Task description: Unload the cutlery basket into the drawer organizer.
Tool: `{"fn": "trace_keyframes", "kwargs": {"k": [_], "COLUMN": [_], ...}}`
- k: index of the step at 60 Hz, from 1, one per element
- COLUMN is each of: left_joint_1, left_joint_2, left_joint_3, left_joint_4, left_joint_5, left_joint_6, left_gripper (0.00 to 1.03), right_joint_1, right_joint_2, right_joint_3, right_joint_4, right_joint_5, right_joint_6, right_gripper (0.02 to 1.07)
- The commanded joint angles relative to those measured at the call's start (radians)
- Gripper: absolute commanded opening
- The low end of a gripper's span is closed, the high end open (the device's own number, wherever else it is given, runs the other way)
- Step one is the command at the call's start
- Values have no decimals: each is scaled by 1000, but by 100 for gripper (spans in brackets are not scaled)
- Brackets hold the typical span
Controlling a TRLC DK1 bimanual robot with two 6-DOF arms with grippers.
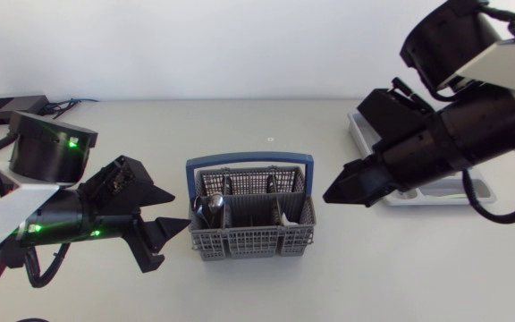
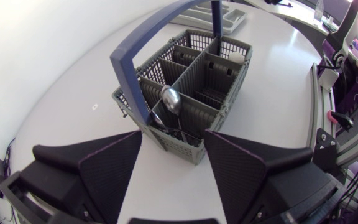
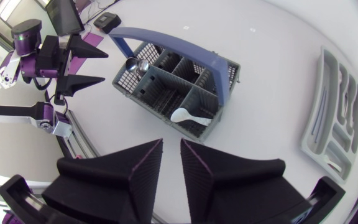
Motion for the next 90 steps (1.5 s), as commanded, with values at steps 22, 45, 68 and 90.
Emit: {"fn": "trace_keyframes", "kwargs": {"k": [22, 45, 68, 90], "left_joint_1": [-2, -5, -1, -2], "left_joint_2": [-3, 13, 13, 22], "left_joint_3": [2, 3, 3, -3], "left_joint_4": [9, 20, 21, 37], "left_joint_5": [-5, -5, -5, -5], "left_joint_6": [5, 5, 8, 8], "left_gripper": [70, 70, 70, 70], "right_joint_1": [157, 166, 177, 177], "right_joint_2": [165, 277, 359, 400], "right_joint_3": [-23, -3, 21, 20], "right_joint_4": [105, 137, 185, 217], "right_joint_5": [105, 124, 150, 182], "right_joint_6": [115, 129, 140, 151], "right_gripper": [40, 40, 39, 29]}}
